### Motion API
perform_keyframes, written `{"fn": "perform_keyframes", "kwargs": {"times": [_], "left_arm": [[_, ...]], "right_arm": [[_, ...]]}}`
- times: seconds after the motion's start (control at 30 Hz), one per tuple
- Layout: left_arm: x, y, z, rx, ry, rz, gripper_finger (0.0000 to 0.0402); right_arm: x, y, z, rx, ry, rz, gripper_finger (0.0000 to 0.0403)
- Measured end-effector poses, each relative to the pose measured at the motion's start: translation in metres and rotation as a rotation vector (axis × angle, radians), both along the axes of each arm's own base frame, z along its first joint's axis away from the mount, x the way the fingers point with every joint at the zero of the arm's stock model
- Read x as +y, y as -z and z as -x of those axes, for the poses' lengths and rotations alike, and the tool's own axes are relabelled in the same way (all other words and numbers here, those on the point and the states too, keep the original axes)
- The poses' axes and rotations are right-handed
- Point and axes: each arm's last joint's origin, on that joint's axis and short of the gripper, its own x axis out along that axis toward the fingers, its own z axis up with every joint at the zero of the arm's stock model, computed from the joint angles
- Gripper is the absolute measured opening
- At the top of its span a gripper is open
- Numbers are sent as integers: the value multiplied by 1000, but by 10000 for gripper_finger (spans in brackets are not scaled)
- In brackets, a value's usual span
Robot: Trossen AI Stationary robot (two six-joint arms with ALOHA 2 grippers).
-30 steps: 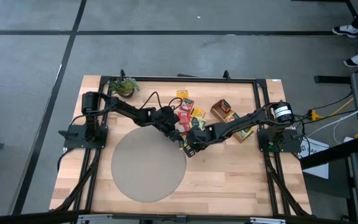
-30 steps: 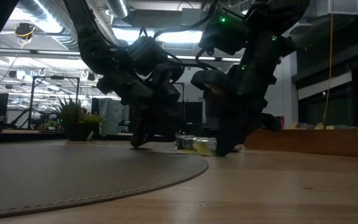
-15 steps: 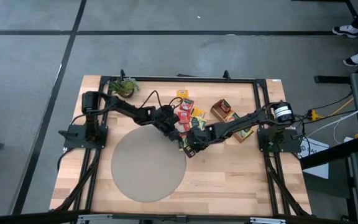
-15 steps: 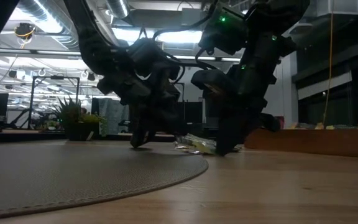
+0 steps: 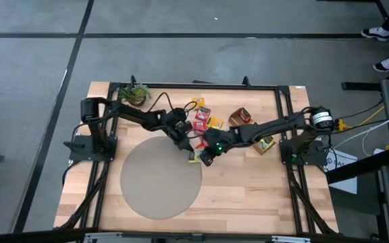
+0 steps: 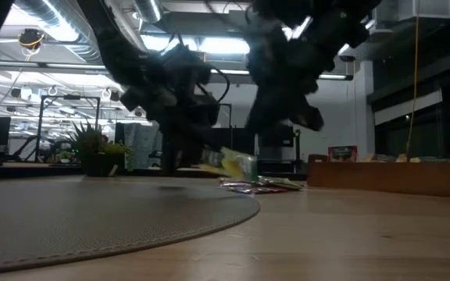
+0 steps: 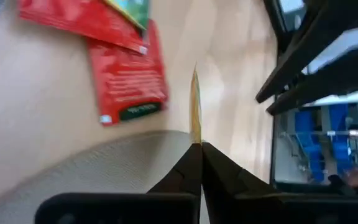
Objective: Pick & Place Tea
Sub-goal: Put the yellow tea bag into the bottom section of the wooden organizer
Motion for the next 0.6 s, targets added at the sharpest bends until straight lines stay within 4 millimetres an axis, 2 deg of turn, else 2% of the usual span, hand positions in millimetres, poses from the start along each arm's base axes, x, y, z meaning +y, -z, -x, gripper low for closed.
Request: {"fn": "perform_keyframes", "kwargs": {"times": [0.17, 0.3, 0.47, 0.6], "left_arm": [[-3, -17, 5, -27, 27, -19, 1], [-8, -23, 5, -48, 45, -25, 2], [-16, -33, -2, -48, 98, -62, 2], [-24, -43, -9, -70, 168, -128, 1]], "right_arm": [[0, -12, -5, -122, -89, 79, 49], [0, -13, -5, -134, -129, 119, 80], [0, -13, -5, -137, -154, 144, 123], [0, -13, -5, -141, -171, 162, 139]]}}
